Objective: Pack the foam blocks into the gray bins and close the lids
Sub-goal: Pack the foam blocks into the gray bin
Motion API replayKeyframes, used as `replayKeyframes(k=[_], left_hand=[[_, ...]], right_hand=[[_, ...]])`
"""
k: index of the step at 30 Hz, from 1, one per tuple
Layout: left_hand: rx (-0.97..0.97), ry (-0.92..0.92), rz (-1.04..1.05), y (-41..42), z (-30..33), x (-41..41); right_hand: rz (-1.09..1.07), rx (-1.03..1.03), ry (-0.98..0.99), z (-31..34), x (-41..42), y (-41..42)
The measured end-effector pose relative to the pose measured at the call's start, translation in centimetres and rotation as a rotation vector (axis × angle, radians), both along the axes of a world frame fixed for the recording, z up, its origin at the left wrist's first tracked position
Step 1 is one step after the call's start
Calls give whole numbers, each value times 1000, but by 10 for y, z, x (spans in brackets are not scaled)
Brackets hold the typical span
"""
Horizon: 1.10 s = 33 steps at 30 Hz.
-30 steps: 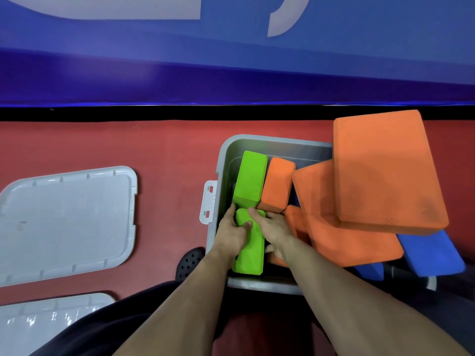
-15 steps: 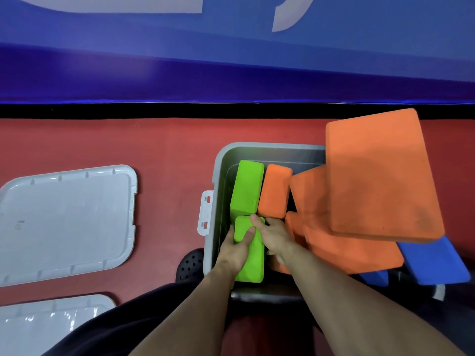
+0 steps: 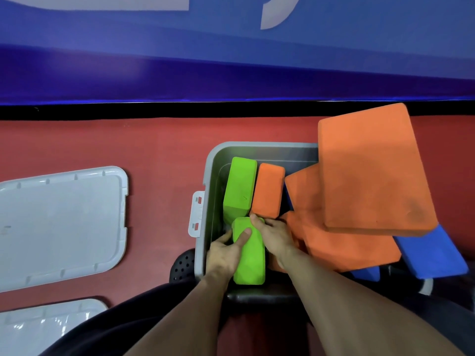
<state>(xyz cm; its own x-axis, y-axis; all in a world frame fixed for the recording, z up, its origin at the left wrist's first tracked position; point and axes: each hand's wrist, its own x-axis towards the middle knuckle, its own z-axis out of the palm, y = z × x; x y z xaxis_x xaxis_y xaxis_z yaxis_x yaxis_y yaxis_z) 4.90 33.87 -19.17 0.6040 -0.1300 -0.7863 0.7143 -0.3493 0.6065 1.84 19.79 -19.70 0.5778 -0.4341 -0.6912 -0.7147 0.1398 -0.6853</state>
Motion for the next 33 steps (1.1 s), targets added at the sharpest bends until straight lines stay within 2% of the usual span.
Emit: replayKeyframes(k=[6,11,16,21,23,27,33], left_hand=[[80,-62,-22,0,6,-7],[-9,-7,55,0,9,4],[-50,37,23,3,-2,8],[-68,-63,-39,-9,19,27],[-118,-80,-38,-14,19,35],[-162,-50,12,-20,12,39],[-59,-109,-68,-21,4,45]], right_hand=[[28,-9,-28,-2,-4,3],[72,84,-52,0,4,13],[102,111,-3,-4,8,11],[169,88,18,-4,13,12],[147,135,-5,-4,16,14],[-47,207,-35,-4,28,24],[-61,18,-9,-2,40,28]])
